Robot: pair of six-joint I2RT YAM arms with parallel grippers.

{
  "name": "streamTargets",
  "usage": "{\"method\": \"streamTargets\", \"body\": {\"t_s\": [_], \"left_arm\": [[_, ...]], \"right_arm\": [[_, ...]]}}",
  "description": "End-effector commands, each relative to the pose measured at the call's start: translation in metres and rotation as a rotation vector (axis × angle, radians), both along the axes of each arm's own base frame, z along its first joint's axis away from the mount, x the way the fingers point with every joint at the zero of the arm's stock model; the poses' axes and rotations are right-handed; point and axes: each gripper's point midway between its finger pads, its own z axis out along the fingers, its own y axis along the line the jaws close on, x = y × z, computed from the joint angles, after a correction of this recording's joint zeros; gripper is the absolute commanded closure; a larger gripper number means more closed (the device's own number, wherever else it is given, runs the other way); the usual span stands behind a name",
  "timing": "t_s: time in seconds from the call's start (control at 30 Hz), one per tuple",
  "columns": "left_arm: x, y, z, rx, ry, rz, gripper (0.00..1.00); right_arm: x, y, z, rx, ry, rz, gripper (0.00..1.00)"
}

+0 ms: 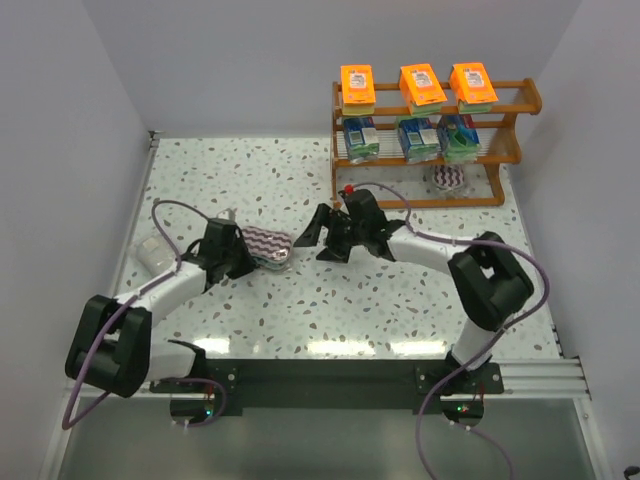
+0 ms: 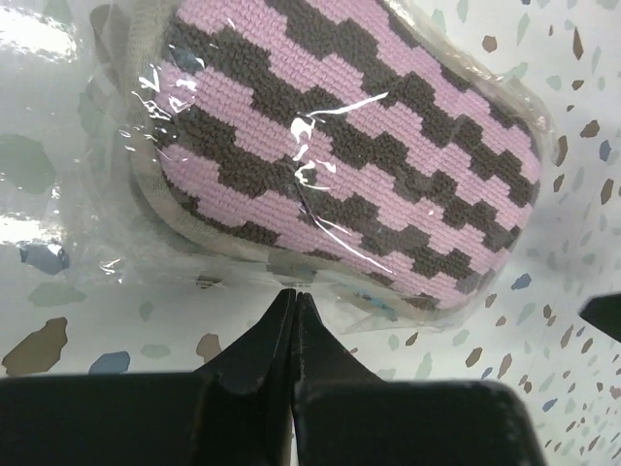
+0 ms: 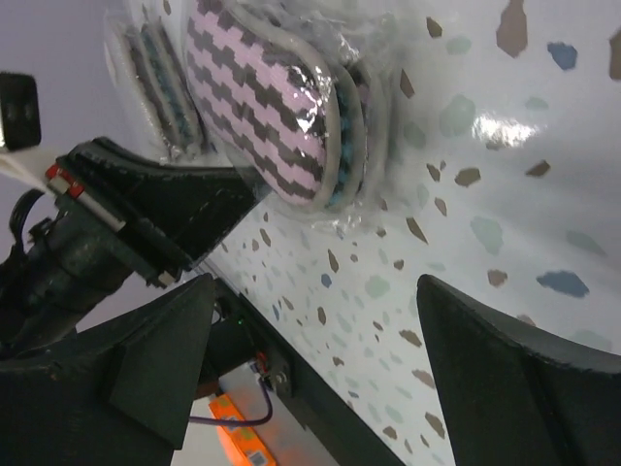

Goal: Place and organize the cleaning sponges onto the shelf

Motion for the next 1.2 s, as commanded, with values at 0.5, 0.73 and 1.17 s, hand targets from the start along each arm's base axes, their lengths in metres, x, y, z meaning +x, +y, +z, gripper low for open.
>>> {"method": "streamTargets", "body": {"t_s": [0.5, 0.73, 1.17], "left_arm": [[-0.025, 0.030, 0.086, 0.005, -0.159, 0.135, 1.00], [-0.031, 0.040, 0.095, 0.029, -0.171, 0.168, 1.00], [-0.038, 0.050, 0.118, 0.044, -0.213, 0.200, 1.00]], "right_arm": [[0.033, 0.065, -0.037, -0.035, -0.009, 0.114, 0.42], [0.023, 0.061, -0.050, -0.040, 0.011, 0.134, 0.64], [0.009, -0.004, -0.014, 0.070, 0.005, 0.046, 1.00]]}}
